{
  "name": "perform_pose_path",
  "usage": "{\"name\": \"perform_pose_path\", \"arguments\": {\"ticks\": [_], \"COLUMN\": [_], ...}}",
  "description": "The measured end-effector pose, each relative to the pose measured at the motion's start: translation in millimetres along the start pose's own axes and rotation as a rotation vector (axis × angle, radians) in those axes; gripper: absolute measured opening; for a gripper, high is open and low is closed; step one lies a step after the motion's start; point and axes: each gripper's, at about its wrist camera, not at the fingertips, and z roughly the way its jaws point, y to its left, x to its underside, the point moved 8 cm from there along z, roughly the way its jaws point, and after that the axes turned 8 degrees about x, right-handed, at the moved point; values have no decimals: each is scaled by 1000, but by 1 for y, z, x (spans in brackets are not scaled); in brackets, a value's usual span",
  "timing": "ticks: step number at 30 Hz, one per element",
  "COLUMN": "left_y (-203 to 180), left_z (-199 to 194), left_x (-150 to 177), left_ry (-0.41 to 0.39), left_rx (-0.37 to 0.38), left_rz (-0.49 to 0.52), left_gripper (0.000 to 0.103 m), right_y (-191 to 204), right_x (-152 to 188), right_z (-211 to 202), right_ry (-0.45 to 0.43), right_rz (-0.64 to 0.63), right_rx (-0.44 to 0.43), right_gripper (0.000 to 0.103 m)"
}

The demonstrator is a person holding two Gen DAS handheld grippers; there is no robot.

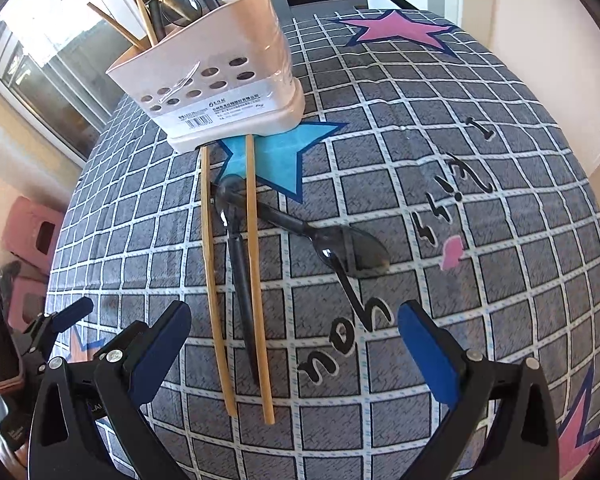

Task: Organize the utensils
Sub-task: 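Close the right gripper on a wooden chopstick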

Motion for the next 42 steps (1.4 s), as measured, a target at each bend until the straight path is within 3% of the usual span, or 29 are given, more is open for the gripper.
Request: {"name": "perform_pose_path", "arguments": {"ticks": [7,12,16,21,29,35,42], "left_y": [7,7,8,11,6,3,-16], "left_z": [1,2,4,7,12,17,23], "left_x": [-3,-8,-14,-19,-26,-33,-47], "left_ry": [4,5,8,14,25,42,61], "left_rx": [-3,2,12,13,17,30,107], "left_rz": [-31,-40,-56,-81,-70,-88,-102], "left_gripper": [103,103,103,103,103,103,103], "right_y": [6,13,21,26,28,33,11], "right_x": [-22,-39,-49,-47,-47,-45,-38], "right_z": [10,17,29,42,47,48,39], "right_ry": [11,27,64,111,123,165,150], "right_rz": [-27,-26,-25,-60,-115,-108,-42], "right_rx": [28,17,-4,34,78,6,-27], "right_gripper": [100,81,73,43,30,5,4]}}
